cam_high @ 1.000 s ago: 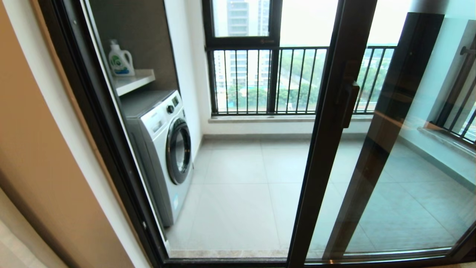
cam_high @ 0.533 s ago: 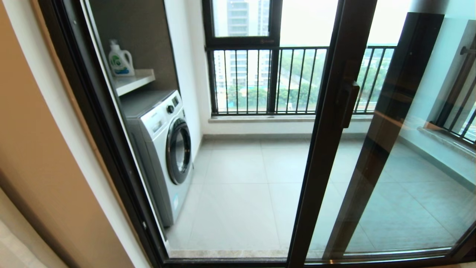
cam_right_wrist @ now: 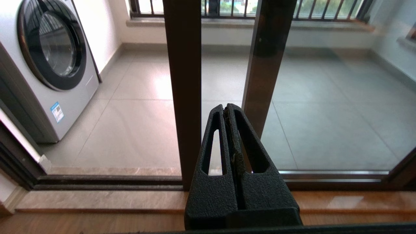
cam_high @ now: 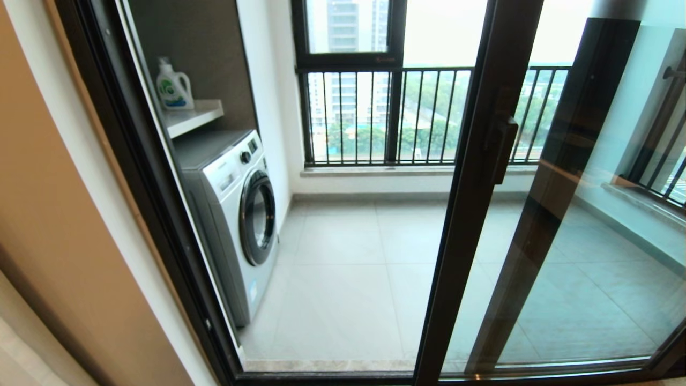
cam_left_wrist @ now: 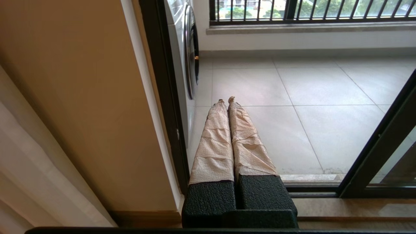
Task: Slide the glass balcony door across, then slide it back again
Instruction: Open the slid door
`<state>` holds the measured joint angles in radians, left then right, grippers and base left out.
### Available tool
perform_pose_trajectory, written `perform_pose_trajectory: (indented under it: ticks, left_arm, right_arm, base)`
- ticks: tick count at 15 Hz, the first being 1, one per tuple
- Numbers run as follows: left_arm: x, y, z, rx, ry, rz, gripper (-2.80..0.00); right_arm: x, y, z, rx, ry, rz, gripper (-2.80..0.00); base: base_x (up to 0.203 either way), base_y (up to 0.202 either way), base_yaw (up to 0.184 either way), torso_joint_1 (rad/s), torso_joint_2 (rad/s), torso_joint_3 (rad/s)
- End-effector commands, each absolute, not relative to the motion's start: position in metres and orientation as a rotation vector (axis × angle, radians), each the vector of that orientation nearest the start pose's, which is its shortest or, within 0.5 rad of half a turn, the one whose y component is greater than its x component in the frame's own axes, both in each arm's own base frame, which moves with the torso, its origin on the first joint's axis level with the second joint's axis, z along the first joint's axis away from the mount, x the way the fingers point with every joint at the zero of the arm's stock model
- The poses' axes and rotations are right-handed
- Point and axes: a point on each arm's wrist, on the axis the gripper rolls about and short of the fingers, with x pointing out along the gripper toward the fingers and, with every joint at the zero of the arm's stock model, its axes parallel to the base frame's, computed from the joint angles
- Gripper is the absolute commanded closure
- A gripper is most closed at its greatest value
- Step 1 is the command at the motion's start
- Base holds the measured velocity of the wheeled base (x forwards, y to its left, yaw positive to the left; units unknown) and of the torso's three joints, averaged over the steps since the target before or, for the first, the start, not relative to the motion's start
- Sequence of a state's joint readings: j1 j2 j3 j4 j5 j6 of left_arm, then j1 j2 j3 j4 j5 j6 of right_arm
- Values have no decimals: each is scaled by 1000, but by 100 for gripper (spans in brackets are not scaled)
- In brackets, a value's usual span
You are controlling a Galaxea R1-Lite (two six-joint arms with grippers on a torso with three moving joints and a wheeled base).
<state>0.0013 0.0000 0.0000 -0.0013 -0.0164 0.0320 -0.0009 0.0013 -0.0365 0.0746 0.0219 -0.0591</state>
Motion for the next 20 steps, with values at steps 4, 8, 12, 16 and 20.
perform_pose_trajectory:
  ticks: [4,8,12,16,20]
  left_arm:
    - [-23,0,76,32,1,-15,0]
    - [-23,0,76,32,1,-15,0]
    - [-23,0,76,32,1,-15,0]
    - [-23,0,76,32,1,-15,0]
    - [-23,0,76,32,1,-15,0]
  right_arm:
    - [-16,1,163,-19,15,40,0]
    - [43,3,229,-2,91,144,0]
    - [140,12,262,3,141,235,0]
    - [236,42,265,11,191,315,0]
    - [307,77,261,75,196,268,0]
  base:
    - [0,0,0,0,0,0]
    - [0,0,0,0,0,0]
    - [0,0,0,0,0,0]
    - [0,0,0,0,0,0]
    - [0,0,0,0,0,0]
